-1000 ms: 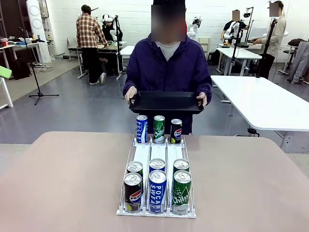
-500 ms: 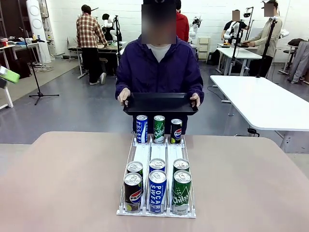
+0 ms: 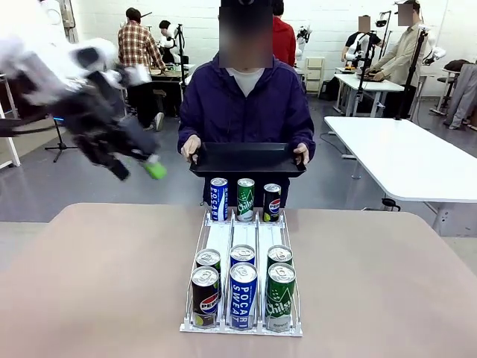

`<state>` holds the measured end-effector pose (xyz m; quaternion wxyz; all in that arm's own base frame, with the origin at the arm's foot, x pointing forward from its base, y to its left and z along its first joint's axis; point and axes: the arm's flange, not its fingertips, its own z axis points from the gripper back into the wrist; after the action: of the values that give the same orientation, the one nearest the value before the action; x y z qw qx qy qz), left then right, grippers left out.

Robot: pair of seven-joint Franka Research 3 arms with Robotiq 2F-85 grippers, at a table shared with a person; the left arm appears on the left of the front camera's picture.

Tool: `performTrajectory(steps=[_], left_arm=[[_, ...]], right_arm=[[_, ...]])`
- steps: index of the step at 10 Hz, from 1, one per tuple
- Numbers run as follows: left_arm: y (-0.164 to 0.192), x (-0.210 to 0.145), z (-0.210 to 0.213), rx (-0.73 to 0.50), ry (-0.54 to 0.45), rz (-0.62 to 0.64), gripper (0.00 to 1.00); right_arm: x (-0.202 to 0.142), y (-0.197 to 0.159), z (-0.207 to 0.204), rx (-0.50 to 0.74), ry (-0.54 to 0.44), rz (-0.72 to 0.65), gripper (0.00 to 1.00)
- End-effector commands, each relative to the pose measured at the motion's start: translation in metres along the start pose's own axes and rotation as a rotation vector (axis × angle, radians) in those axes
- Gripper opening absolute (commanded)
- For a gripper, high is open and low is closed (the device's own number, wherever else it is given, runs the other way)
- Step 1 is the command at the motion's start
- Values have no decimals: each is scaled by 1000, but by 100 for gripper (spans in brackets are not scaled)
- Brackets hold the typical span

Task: Retrieve and hand over the desired beverage to the person.
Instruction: Pick up a can of the same type that the person held from the Automatic Can Dispenser.

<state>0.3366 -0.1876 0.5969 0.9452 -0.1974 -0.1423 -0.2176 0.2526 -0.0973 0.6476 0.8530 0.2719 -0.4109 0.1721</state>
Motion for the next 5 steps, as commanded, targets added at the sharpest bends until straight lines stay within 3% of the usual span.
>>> performTrajectory(steps=[1,3,5], left_arm=[[-33,24,-29,230,55,227,100],[-65,26,-72,360,55,269,100],[-79,26,-90,385,65,273,100]], right_arm=[[-1,0,-1,27,-6,9,100],[-1,0,-1,27,-6,9,100],[-1,0,-1,27,-6,9,100]])
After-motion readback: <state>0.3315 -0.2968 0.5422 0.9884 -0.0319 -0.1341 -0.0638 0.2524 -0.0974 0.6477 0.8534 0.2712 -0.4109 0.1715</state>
